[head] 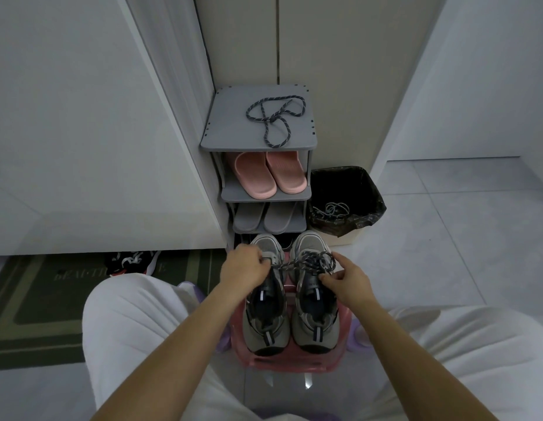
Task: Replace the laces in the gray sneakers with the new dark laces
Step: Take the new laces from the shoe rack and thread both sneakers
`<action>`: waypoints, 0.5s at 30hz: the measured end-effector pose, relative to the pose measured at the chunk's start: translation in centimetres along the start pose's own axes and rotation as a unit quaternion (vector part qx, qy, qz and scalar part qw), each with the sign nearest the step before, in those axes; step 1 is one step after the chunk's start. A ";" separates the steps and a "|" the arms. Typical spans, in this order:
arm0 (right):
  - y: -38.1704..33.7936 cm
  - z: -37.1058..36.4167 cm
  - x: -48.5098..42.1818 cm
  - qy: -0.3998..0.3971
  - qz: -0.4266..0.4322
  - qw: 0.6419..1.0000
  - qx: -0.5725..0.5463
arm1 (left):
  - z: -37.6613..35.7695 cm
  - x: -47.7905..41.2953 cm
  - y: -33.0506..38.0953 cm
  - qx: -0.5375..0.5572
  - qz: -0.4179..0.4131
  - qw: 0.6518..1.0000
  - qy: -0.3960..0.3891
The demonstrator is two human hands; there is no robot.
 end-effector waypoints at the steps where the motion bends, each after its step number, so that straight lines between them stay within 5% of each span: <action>1: 0.0 0.0 0.0 0.002 -0.001 1.000 0.000 | -0.1 0.0 1.1 -0.004 -0.028 0.999 0.021; 7: 0.0 0.0 -0.1 0.007 -0.016 1.000 0.003 | -3.1 0.4 6.9 -0.047 -0.166 0.985 -0.028; 15: 0.2 0.3 -0.1 0.009 -0.032 0.999 0.000 | -3.4 -0.3 6.6 -0.023 -0.111 0.993 -0.040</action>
Point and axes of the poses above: each hand's wrist, its own x-axis away from the middle knuckle, its own z-axis out of the back of the hand, y = z × x, the point moved 3 cm from there along -x, towards the middle knuckle, and after that the axes turned 4 degrees about -x, right-handed, at the moved point
